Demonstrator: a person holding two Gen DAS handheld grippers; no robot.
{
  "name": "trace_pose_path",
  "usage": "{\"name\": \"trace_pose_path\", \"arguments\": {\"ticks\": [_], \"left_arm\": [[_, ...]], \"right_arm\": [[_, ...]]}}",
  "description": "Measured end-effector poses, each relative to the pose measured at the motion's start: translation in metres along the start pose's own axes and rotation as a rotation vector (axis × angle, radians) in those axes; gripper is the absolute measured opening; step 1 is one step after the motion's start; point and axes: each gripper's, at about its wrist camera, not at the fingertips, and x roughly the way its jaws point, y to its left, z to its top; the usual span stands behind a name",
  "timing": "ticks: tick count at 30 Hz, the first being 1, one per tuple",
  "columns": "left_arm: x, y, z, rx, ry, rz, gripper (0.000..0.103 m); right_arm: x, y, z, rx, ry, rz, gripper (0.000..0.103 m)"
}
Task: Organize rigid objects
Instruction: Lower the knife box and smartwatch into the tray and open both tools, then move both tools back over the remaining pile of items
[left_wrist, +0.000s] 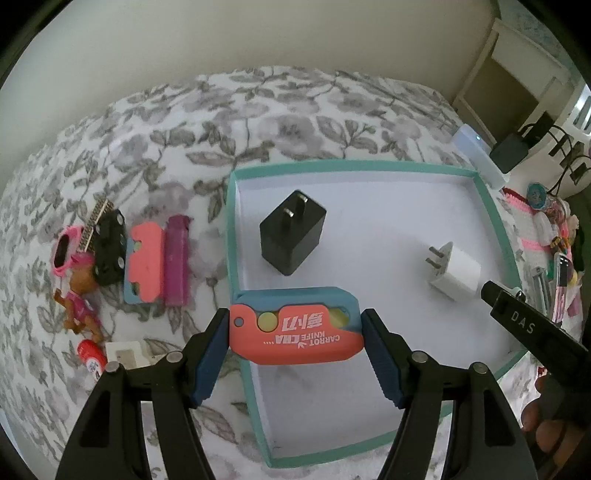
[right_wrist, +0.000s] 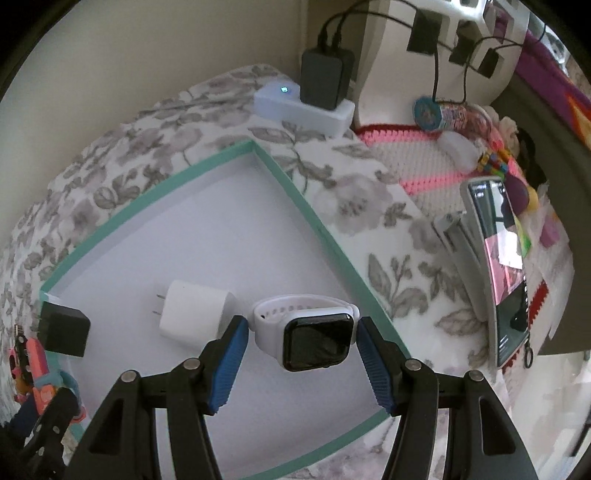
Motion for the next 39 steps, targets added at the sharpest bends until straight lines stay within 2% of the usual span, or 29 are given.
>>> {"name": "trace_pose_path", "arguments": {"ticks": [6, 15, 20, 25, 27, 29, 31, 32, 35, 37, 38, 39], "left_arm": [[0.003, -0.002, -0.002, 0.008, 0.016, -0.002, 0.072], [-0.006, -0.006, 0.001, 0.028, -0.012, 0.012, 0.076], [-0.014, -0.002, 0.004, 0.017, -0.039, 0.032, 0.076], [-0.030, 0.011, 0.008, -0.034, -0.100, 0.056, 0.077], [-0.032, 0.021, 0.009, -0.072, -0.116, 0.064, 0.077], [-0.031, 0.031, 0.008, -0.115, -0.120, 0.070, 0.078], [-0.028, 0.045, 0.007, -0.161, -0.111, 0.091, 0.084], [-0.026, 0.052, 0.007, -0.181, -0.107, 0.103, 0.091], [-0.023, 0.073, 0.004, -0.248, -0.100, 0.116, 0.092], [-0.022, 0.086, 0.003, -0.293, -0.097, 0.106, 0.092], [-0.022, 0.091, 0.002, -0.311, -0.097, 0.099, 0.092], [-0.022, 0.096, 0.001, -0.331, -0.099, 0.092, 0.093]], "right_arm": [[0.001, 0.002, -0.001, -0.020, 0.009, -0.011, 0.067], [0.005, 0.006, -0.003, -0.028, 0.041, 0.000, 0.069], [-0.005, 0.011, 0.000, -0.053, 0.006, -0.001, 0.073], [-0.019, 0.021, 0.001, -0.082, -0.044, 0.039, 0.076], [-0.020, 0.027, 0.000, -0.085, -0.039, 0.073, 0.084], [-0.018, 0.033, -0.002, -0.089, -0.020, 0.121, 0.084], [-0.014, 0.041, -0.006, -0.106, -0.006, 0.135, 0.084], [-0.013, 0.046, -0.008, -0.123, -0.004, 0.134, 0.084], [-0.013, 0.055, -0.011, -0.148, -0.006, 0.149, 0.085], [-0.015, 0.058, -0.012, -0.149, -0.015, 0.166, 0.092], [-0.016, 0.059, -0.012, -0.150, -0.022, 0.175, 0.103], [-0.018, 0.060, -0.013, -0.151, -0.031, 0.185, 0.103]]}}
